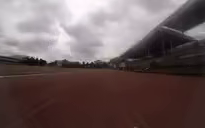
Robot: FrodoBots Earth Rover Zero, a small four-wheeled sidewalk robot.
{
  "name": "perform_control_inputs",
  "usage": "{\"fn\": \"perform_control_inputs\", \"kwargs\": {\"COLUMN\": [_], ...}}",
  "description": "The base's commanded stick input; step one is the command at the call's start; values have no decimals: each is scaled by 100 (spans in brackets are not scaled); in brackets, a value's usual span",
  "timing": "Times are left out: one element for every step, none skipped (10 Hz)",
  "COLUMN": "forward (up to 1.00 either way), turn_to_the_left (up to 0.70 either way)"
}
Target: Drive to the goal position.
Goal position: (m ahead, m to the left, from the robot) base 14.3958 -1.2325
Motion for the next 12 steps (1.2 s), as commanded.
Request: {"fn": "perform_control_inputs", "kwargs": {"forward": [70, 70, 70, 70, 70, 70, 70, 70, 70, 70, 70, 70], "turn_to_the_left": [0, 0, 0, 0, 0, 0, 0, 0, 0, 0, 0, 0]}}
